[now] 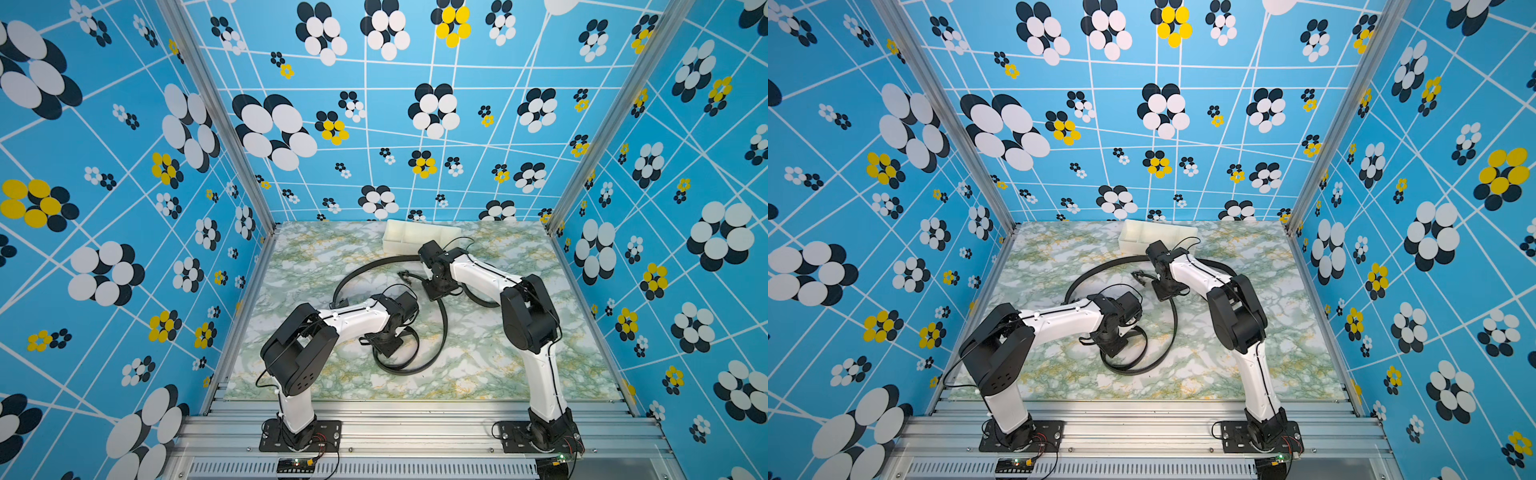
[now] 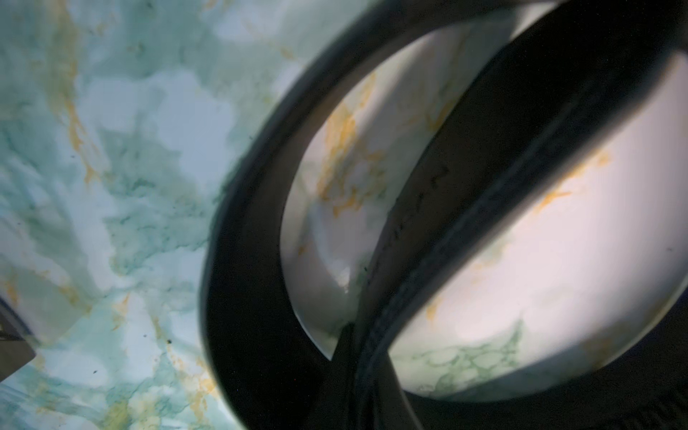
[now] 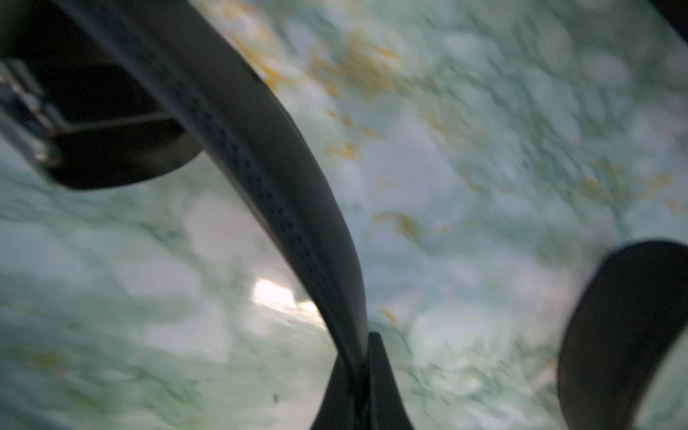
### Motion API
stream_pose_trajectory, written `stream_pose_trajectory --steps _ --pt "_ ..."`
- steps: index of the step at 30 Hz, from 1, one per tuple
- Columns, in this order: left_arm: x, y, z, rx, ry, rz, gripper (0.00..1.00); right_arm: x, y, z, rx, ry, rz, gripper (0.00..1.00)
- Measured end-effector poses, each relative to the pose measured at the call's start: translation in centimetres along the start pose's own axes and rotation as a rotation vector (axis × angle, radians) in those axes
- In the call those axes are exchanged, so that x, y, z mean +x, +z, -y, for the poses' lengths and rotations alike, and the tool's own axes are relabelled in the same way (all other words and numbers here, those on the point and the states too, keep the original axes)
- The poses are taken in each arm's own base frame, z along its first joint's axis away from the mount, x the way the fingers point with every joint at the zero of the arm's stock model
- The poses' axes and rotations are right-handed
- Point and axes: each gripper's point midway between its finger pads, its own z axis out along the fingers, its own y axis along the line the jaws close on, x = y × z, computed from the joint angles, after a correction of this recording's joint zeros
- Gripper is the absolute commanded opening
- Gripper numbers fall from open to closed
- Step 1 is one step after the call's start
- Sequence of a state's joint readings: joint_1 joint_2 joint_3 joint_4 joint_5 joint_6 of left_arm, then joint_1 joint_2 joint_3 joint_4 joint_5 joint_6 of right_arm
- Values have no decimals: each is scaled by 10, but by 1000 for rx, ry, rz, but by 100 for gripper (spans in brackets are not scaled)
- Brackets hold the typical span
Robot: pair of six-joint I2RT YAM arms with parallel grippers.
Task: Place the belts into the storage roll
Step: Roll the belt at the center of the board.
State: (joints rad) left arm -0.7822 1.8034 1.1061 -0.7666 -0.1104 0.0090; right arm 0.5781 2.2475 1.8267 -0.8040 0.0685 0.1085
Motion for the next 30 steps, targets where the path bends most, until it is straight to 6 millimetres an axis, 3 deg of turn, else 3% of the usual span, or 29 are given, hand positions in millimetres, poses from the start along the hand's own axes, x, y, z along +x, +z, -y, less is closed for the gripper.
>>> stream_pose_trajectory --steps 2,4,8,10,13,18,20,22,24,27,30 --pt "0 0 0 1 -1 1 10 -16 4 -24 -88 -5 22 7" --pt "0 0 1 0 1 4 10 -26 5 -46 -193 22 28 21" --pt "-2 0 4 -4 11 11 10 -33 6 -77 -417 147 12 34" --pt "-2 0 4 -7 15 12 10 -31 9 -79 -500 235 -6 38" --pt "-2 -1 4 -6 14 14 10 -23 8 -60 -558 394 -19 43" --pt "-6 -1 8 6 5 18 10 27 -26 13 -414 676 -36 50" --pt "-8 -2 11 9 8 19 10 41 -51 24 -380 732 -6 51" --pt "-9 -2 14 10 12 21 10 57 -70 14 -375 744 5 57" --pt "-10 -2 16 10 17 24 10 77 -77 -7 -369 729 -16 58" --pt "-10 -2 16 10 16 24 10 115 -68 -39 -359 714 -102 58" --pt "-10 -2 16 11 16 23 10 150 -53 -53 -316 727 -183 56"
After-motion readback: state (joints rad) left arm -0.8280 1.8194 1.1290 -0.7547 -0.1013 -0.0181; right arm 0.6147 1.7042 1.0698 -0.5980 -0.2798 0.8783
